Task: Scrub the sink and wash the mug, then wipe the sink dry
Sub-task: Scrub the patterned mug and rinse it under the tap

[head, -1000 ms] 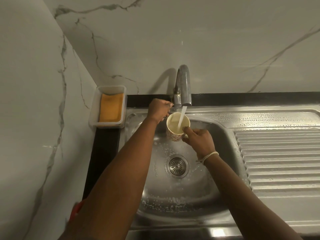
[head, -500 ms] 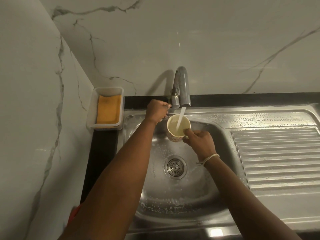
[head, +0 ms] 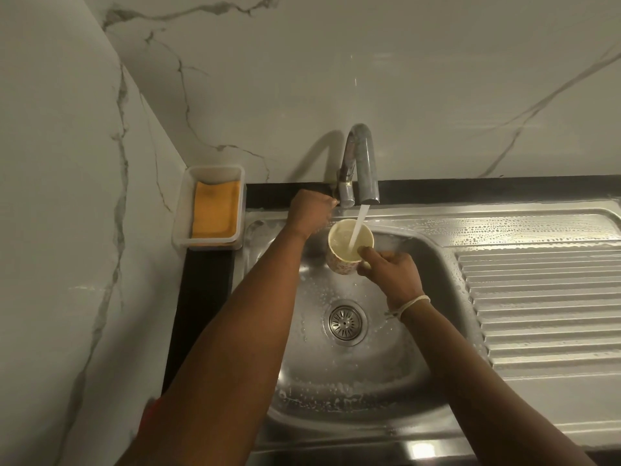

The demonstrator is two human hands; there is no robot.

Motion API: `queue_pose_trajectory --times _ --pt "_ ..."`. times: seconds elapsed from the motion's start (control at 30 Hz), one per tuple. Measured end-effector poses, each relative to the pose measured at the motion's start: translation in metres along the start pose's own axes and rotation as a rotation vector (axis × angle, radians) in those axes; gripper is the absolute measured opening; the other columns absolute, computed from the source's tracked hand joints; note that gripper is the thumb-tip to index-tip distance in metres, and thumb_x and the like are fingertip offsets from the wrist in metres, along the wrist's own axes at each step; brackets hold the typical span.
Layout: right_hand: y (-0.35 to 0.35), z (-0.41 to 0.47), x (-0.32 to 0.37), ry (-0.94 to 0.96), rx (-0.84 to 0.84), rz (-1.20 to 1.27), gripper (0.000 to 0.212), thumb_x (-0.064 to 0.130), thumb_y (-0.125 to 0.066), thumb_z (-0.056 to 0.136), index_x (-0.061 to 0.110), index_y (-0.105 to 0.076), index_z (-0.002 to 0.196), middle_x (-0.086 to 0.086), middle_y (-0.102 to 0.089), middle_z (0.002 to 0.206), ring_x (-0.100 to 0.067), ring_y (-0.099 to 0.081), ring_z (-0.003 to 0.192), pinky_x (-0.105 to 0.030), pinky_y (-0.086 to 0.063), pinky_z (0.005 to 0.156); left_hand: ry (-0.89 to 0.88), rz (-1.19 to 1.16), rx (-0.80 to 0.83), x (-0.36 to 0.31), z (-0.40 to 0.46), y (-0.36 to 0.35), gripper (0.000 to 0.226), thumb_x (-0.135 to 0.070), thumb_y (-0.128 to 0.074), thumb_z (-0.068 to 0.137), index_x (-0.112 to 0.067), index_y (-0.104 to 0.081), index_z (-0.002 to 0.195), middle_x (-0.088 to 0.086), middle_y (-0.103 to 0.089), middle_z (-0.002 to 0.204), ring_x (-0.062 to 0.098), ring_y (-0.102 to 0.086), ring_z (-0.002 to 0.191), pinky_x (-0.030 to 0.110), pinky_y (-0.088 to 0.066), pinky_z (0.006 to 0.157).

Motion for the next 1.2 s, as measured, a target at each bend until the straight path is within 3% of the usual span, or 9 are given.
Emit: queue_pose_trajectory --times 0.13,0.37,0.73,0.87,1.03,1.2 --pt "0.0001 -0.0007 0.0014 -0.004 0.001 -0.022 0.036 0.039 -0.072 0.083 0.005 -0.076 0.071 -0.008 -0.074 0.068 -0.037 -0.071 0.083 -0.043 -0.058 0.074 -0.009 -0.002 -0.002 -0.0002 -0.0007 -0.0001 0.026 -0.030 -0.061 0.094 -0.015 -0.070 0.113 0.005 -0.073 0.088 0.015 -0.065 0.069 0.027 -0.051 0.058" --pt "-0.0030 -0.0007 0.0023 -0.017 0.010 -0.012 0.035 0.041 -0.074 0.083 0.007 -0.078 0.075 -0.008 -0.075 0.071 -0.038 -0.072 0.086 -0.053 -0.058 0.086 -0.003 -0.016 0.014 0.0000 -0.0007 0.0011 0.023 -0.029 -0.061 0.094 -0.016 -0.070 0.110 0.006 -0.073 0.088 0.015 -0.065 0.069 0.025 -0.049 0.055" --pt "-0.0051 0.0017 -0.0015 -0.010 0.024 0.025 0.040 0.042 -0.077 0.080 0.002 -0.076 0.078 -0.009 -0.075 0.072 -0.041 -0.071 0.088 -0.058 -0.057 0.086 -0.008 -0.022 0.026 0.0002 0.0007 0.0020 0.020 -0.029 -0.062 0.093 -0.015 -0.072 0.104 0.008 -0.073 0.088 0.017 -0.064 0.067 0.025 -0.046 0.053" --pt "-0.0027 0.0014 -0.0015 -0.007 0.020 0.040 0.039 0.041 -0.076 0.078 0.003 -0.076 0.075 -0.011 -0.075 0.073 -0.045 -0.069 0.090 -0.060 -0.056 0.086 -0.017 -0.008 0.021 0.0017 0.0014 0.0009 0.024 -0.028 -0.063 0.093 -0.013 -0.071 0.110 0.007 -0.073 0.087 0.013 -0.062 0.063 0.021 -0.044 0.050" --pt "-0.0014 0.0017 -0.0036 -0.014 0.025 0.044 0.036 0.038 -0.077 0.080 0.002 -0.077 0.077 -0.010 -0.075 0.074 -0.038 -0.072 0.087 -0.056 -0.057 0.086 -0.026 0.018 0.026 0.0015 0.0028 0.0016 0.025 -0.029 -0.063 0.093 -0.013 -0.071 0.110 0.007 -0.074 0.088 0.014 -0.064 0.066 0.022 -0.046 0.054" --pt "-0.0034 0.0020 -0.0045 -0.009 0.042 0.049 0.046 0.049 -0.077 0.071 0.003 -0.076 0.075 -0.011 -0.075 0.072 -0.043 -0.070 0.088 -0.060 -0.056 0.085 -0.049 0.077 0.027 -0.0010 0.0036 0.0030 0.024 -0.029 -0.063 0.093 -0.011 -0.071 0.107 0.009 -0.074 0.088 0.017 -0.067 0.071 0.021 -0.044 0.052"
Point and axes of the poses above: each hand's wrist, its own z-axis towards the middle knuckle, its own y-axis out of the back of the hand, x = y × z, the point moved 3 cm from there along z, towards the middle knuckle
